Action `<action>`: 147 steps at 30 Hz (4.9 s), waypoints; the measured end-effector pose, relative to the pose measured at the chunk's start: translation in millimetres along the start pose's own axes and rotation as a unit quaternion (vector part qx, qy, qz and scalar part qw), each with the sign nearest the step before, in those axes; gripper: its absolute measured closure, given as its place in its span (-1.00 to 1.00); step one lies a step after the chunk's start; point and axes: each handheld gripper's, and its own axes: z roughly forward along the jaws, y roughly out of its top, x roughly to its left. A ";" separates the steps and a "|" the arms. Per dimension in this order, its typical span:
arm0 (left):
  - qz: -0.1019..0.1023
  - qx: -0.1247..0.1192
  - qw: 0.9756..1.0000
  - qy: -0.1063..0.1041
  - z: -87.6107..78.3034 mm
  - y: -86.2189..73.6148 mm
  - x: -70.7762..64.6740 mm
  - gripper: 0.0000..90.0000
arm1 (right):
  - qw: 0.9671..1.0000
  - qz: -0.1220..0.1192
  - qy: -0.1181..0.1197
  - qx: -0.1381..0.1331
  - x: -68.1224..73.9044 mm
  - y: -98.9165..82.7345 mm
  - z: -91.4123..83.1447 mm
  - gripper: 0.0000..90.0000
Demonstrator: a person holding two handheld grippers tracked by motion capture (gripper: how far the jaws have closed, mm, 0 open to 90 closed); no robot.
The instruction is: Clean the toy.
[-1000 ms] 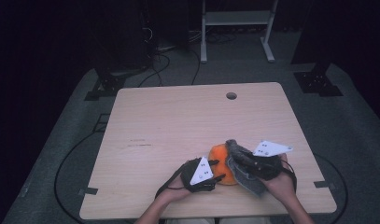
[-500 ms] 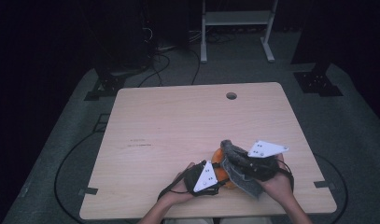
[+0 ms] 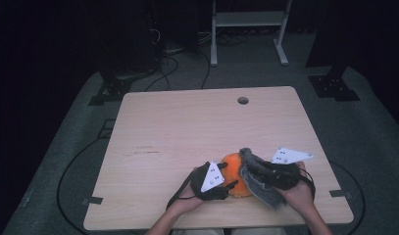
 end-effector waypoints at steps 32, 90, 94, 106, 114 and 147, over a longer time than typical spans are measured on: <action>-0.029 0.005 1.000 0.009 -0.9 -4.3 8.6 -0.25 | 0.999 0.043 0.023 -0.007 -13.3 -7.1 -7.4 0.63; -0.064 0.021 0.995 -0.068 -8.6 -1.1 25.2 -0.41 | 0.999 0.034 0.039 0.004 -2.4 -12.8 -3.4 0.64; 0.000 -0.032 0.999 -0.035 -14.8 6.9 20.0 -0.21 | 0.999 0.034 0.034 -0.014 -2.6 -7.6 -12.5 0.64; -0.093 0.000 0.993 -0.077 -18.2 -2.8 39.3 -0.33 | 0.999 0.001 0.022 0.025 10.1 -10.4 4.2 0.64; -0.054 0.018 0.995 -0.078 -19.3 -4.2 34.0 -0.20 | 0.998 -0.044 0.046 -0.002 35.5 11.3 10.4 0.64; -0.119 0.027 0.991 -0.052 -18.0 -2.4 49.1 -0.58 | 0.999 -0.006 0.037 0.000 20.5 -1.4 13.5 0.63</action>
